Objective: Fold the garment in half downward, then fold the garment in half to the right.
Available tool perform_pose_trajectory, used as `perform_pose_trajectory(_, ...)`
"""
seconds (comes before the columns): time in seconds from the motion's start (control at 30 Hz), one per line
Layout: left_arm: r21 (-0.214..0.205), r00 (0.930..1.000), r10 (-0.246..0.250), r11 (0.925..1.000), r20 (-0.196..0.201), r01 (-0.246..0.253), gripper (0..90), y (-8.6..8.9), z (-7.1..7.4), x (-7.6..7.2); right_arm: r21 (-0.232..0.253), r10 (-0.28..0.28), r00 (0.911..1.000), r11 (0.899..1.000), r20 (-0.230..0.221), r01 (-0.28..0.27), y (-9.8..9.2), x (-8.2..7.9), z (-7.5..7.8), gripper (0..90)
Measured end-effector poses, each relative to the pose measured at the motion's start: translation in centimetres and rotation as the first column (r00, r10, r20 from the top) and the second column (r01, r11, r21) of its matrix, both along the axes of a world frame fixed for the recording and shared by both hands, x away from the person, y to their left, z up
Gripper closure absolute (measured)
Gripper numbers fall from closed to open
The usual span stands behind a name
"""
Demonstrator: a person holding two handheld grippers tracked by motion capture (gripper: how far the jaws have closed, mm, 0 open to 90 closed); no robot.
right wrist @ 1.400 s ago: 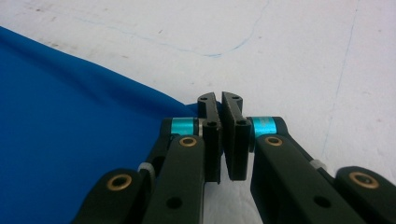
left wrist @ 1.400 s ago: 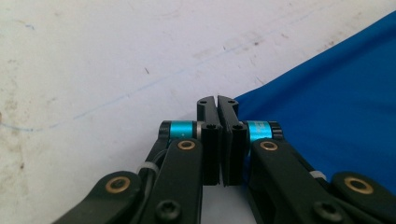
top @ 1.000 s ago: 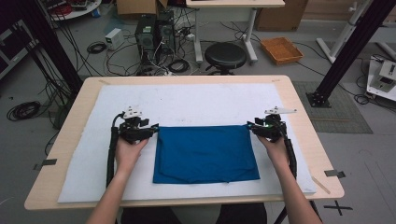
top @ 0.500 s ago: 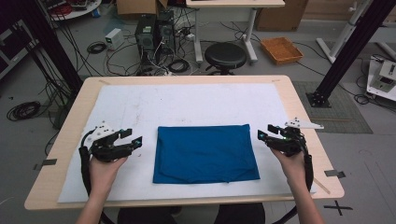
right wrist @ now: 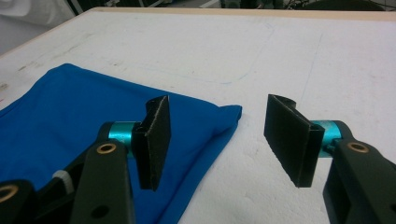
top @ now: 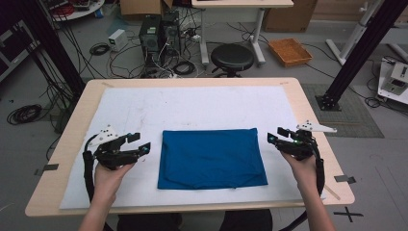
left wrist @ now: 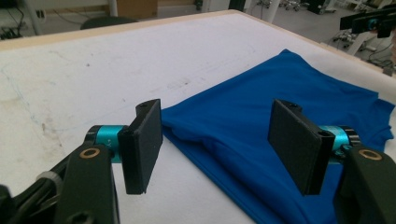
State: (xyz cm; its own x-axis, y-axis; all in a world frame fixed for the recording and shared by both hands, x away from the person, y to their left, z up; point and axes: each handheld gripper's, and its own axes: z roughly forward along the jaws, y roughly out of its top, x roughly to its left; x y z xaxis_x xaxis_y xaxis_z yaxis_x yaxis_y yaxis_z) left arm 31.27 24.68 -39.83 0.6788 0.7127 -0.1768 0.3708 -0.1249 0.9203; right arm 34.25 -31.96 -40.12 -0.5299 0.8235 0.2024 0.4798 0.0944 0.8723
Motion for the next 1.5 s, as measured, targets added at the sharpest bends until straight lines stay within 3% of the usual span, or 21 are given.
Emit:
perform_pose_trajectory(0.17, 0.035, 0.9994, 0.033, 0.9989, -0.008, -0.033, 35.1, -0.1, 0.4, 0.0, -0.001, 0.002, 1.0000, 1.000, 0.006, -0.002, -0.1, -0.1, 0.1, 38.9)
perform_pose_trajectory(0.47, 0.063, 0.9992, 0.037, 0.9973, 0.017, -0.038, 34.8, -0.8, 0.8, -0.4, 0.038, -0.006, 1.0000, 0.999, -0.007, 0.006, 0.0, 0.3, 0.5, 21.5)
perform_pose_trajectory(0.57, 0.067, 0.9991, 0.039, 0.9969, 0.017, -0.040, 34.8, -0.9, 0.8, -0.6, 0.041, -0.030, 0.9995, 0.999, -0.012, 0.030, 0.2, 0.5, 0.5, 21.5)
perform_pose_trajectory(0.83, 0.076, 0.9981, 0.061, 0.9952, 0.005, -0.062, 34.9, -1.7, 0.8, -1.4, 0.035, -0.009, 0.9999, 0.999, -0.006, 0.009, 0.2, 0.4, 0.6, 25.2)
perform_pose_trajectory(0.97, 0.072, 0.9962, 0.082, 0.9943, -0.030, -0.079, 35.9, -2.1, 0.4, -2.5, 0.032, -0.005, 0.9999, 0.999, 0.012, 0.004, 0.3, 0.0, 0.8, 28.7)
perform_pose_trajectory(1.07, 0.068, 0.9935, 0.089, 0.9941, -0.071, -0.084, 42.0, -2.2, -0.2, -3.5, 0.026, -0.005, 0.9998, 1.000, 0.018, 0.004, 0.3, 0.0, 0.8, 29.2)
perform_pose_trajectory(1.17, 0.079, 0.9868, 0.112, 0.9915, -0.117, -0.103, 45.0, -2.3, -1.1, -4.4, 0.021, -0.003, 0.9998, 1.000, 0.019, 0.003, 0.4, 0.0, 0.7, 29.4)
perform_pose_trajectory(1.27, 0.044, 0.9690, 0.142, 0.9897, -0.202, -0.136, 47.9, -2.2, -2.2, -5.1, 0.020, -0.004, 0.9998, 1.000, 0.018, 0.003, 0.4, -0.1, 0.6, 29.4)
perform_pose_trajectory(1.37, 0.031, 0.9644, 0.135, 0.9909, -0.227, -0.131, 51.4, -2.3, -3.2, -5.5, 0.018, -0.002, 0.9998, 1.000, 0.020, 0.002, 0.4, -0.1, 0.7, 29.5)
perform_pose_trajectory(1.5, 0.001, 0.9432, 0.123, 0.9917, -0.309, -0.129, 51.8, -2.9, -4.1, -5.4, 0.020, 0.000, 0.9997, 1.000, 0.024, -0.001, 0.6, -0.2, 0.7, 30.6)
